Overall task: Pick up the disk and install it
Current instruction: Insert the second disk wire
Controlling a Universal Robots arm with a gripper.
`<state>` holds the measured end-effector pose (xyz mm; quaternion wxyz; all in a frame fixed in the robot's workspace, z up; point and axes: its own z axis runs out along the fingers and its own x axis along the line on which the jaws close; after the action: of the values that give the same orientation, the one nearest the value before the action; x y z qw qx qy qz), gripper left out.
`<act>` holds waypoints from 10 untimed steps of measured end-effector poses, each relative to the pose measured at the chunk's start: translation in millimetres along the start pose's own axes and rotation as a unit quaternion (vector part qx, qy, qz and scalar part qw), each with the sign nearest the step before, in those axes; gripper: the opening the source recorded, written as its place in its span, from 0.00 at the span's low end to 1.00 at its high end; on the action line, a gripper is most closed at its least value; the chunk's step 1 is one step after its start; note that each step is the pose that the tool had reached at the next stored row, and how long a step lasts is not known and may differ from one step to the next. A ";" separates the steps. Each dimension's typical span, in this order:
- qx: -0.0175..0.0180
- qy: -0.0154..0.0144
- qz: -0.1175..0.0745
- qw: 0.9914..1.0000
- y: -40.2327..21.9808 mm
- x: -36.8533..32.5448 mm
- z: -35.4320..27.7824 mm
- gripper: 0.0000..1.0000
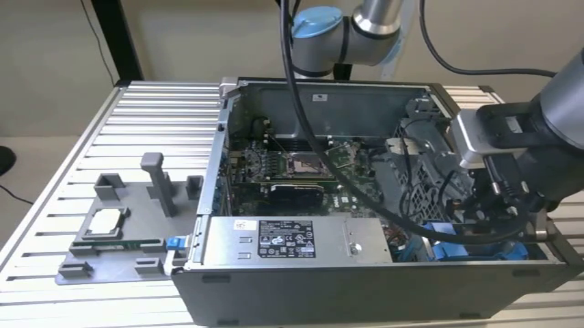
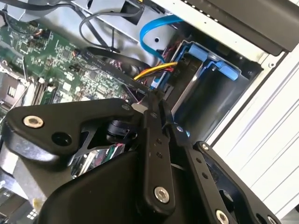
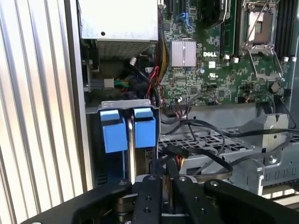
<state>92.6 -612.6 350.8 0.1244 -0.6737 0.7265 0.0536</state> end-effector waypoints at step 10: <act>0.023 -0.002 -0.006 1.000 3.7 2.6 7.4 0.00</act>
<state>89.6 -613.1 342.6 0.1416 -0.6748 0.7233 0.0373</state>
